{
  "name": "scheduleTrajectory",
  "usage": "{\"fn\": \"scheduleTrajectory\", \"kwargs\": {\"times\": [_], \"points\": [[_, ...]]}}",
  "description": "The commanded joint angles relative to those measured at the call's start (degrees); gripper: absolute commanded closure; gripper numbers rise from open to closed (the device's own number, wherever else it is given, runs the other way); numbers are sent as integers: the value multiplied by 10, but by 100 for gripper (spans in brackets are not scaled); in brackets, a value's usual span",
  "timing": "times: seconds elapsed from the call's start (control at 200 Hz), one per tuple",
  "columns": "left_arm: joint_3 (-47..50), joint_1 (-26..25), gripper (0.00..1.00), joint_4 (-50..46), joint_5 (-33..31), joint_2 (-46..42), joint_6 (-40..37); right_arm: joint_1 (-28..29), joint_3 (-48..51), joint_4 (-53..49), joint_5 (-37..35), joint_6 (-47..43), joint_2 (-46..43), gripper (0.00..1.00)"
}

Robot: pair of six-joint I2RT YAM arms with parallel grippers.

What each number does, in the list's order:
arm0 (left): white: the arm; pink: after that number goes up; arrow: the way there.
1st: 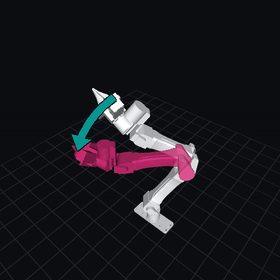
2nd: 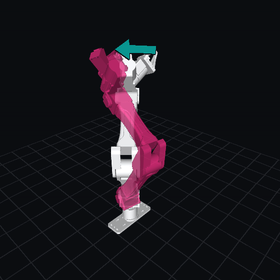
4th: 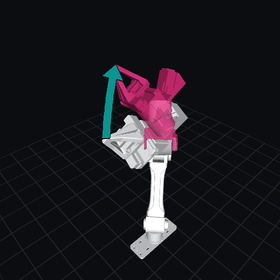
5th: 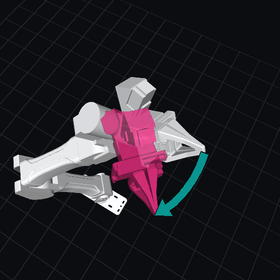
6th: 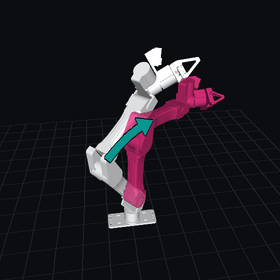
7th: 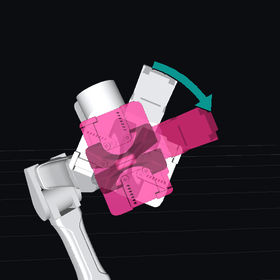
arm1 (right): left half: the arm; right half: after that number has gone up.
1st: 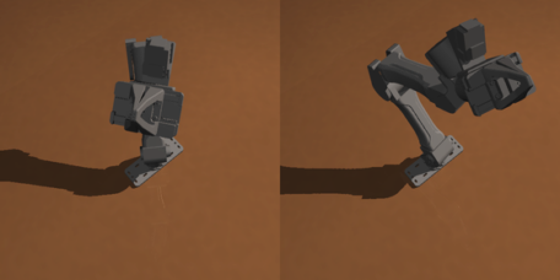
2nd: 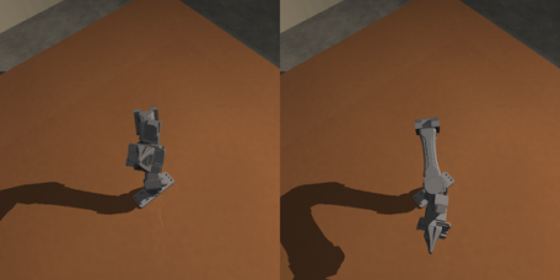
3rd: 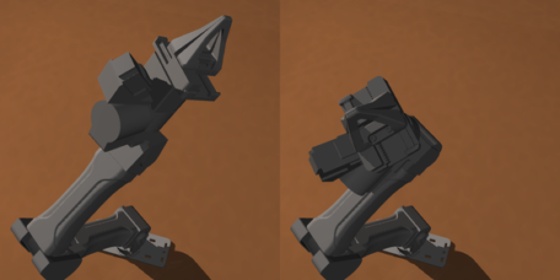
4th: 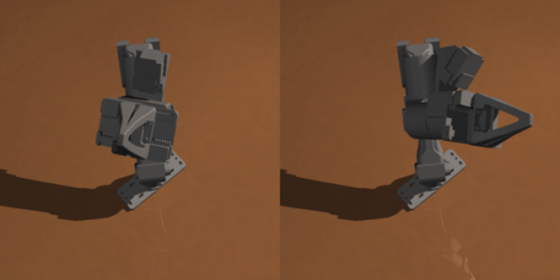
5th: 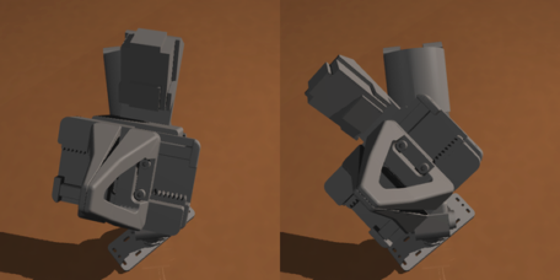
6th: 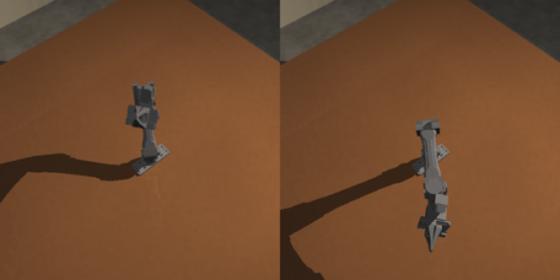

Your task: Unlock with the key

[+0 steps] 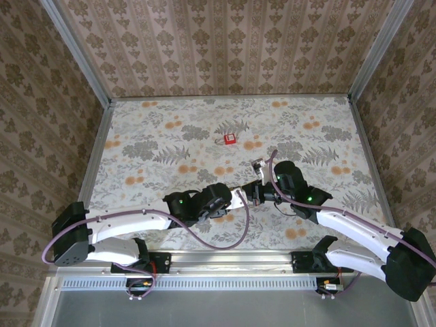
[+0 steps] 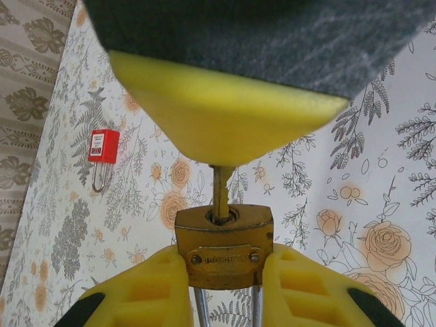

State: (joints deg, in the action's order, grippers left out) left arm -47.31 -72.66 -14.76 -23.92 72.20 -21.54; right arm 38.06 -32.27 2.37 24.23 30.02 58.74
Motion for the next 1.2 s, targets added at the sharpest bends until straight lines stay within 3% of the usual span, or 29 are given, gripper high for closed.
{"fn": "scheduleTrajectory", "kwargs": {"times": [0.0,1.195], "points": [[-16,-9,80,100,33,-25,-9,9,13,-2,41,7,3,100],[-12,21,82,72,101,-39,4,27,20,-47,27,-31,-18,100]]}}
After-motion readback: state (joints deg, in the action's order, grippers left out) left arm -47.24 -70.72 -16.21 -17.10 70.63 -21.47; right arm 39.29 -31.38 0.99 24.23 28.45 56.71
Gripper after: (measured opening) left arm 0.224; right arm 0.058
